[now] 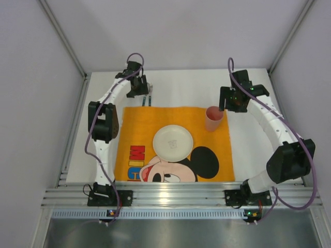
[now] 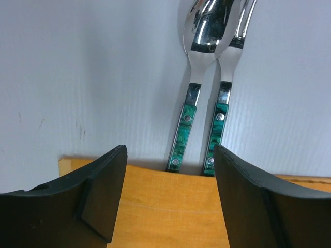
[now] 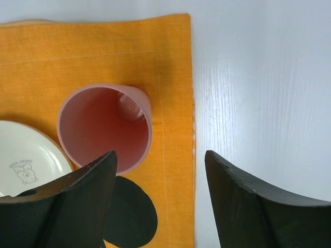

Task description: Set the dinner table for one person

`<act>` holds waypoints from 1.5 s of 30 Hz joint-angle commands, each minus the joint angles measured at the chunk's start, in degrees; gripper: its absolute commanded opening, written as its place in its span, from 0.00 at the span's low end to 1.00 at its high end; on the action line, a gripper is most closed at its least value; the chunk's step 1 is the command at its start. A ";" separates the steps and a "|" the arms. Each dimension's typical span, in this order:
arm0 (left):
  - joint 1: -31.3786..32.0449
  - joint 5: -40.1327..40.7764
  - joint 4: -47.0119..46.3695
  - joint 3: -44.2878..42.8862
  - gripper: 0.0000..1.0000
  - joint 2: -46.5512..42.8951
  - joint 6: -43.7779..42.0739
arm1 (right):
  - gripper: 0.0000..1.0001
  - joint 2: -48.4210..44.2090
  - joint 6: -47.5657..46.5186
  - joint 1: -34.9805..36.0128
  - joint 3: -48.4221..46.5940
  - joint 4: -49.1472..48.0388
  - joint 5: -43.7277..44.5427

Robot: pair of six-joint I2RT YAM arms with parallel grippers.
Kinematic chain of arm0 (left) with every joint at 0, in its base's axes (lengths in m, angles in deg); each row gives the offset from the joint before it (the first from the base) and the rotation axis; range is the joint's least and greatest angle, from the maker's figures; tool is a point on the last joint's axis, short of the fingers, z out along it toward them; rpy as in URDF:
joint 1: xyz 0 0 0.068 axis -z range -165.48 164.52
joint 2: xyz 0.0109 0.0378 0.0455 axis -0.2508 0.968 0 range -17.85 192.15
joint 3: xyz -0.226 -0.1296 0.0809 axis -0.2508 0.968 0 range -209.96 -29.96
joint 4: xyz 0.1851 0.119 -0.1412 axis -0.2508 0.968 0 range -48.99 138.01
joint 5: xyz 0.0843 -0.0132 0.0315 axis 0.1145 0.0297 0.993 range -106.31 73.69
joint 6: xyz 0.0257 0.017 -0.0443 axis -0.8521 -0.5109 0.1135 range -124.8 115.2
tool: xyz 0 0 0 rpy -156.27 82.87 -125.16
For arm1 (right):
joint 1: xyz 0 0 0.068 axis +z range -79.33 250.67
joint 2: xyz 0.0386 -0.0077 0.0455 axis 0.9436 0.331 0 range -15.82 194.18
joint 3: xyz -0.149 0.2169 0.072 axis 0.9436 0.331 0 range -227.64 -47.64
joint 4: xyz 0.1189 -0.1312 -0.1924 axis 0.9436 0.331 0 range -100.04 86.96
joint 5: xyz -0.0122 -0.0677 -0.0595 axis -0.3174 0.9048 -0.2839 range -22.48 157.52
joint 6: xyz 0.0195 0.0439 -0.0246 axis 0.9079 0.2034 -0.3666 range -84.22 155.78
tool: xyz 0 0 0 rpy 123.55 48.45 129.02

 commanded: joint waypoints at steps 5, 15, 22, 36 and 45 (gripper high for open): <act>-0.15 2.13 -0.57 -3.11 0.69 4.51 -2.59 | 0.69 -3.99 -1.29 -1.67 -3.12 5.26 2.86; -0.15 2.92 -1.37 -5.92 0.52 9.52 -4.17 | 0.69 -1.53 -1.02 -2.46 -3.64 6.15 2.69; -0.32 2.48 -1.81 -10.40 0.00 14.61 -3.29 | 0.68 0.40 -0.85 -2.55 -5.49 6.85 2.16; -5.95 -6.31 -9.45 -16.74 0.00 -0.93 10.15 | 0.74 0.31 -0.06 -0.27 -18.84 13.70 4.90; -4.46 -19.48 -12.69 2.23 0.00 -16.38 23.15 | 0.76 3.65 4.60 4.12 -17.27 -1.41 -30.78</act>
